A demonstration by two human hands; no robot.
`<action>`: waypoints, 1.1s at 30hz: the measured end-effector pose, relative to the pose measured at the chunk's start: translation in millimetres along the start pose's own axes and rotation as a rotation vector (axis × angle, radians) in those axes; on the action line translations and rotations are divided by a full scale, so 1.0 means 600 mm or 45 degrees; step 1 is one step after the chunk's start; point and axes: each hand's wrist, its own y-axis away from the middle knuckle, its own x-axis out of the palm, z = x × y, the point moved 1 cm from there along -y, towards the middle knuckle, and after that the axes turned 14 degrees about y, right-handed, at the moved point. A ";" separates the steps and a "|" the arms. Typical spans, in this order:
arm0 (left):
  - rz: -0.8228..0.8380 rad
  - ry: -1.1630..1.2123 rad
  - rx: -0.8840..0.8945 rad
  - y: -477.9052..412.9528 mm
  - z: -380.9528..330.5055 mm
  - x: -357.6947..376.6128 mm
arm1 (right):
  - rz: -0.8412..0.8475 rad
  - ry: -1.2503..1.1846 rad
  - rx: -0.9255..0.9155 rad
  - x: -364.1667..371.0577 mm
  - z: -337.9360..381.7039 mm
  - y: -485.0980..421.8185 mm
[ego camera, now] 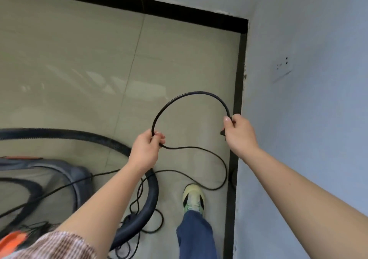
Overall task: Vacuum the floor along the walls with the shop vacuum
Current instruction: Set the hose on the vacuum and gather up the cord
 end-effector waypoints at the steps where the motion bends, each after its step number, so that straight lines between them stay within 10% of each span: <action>1: -0.026 0.028 0.018 0.028 0.015 -0.013 | 0.018 -0.004 0.022 0.023 -0.016 0.037; 9: -0.311 0.194 0.070 0.170 0.139 -0.052 | 0.176 -0.034 0.040 0.197 -0.103 0.202; 22: 0.311 -0.301 -0.112 0.243 0.459 -0.076 | 0.181 0.396 -0.358 0.367 -0.148 0.161; 26: -0.086 -0.576 -0.302 0.223 0.523 -0.143 | 0.192 0.411 -0.483 0.425 -0.102 0.153; 33: -0.053 -0.014 -0.436 0.060 0.578 -0.160 | 0.460 0.764 -0.634 0.546 -0.059 0.085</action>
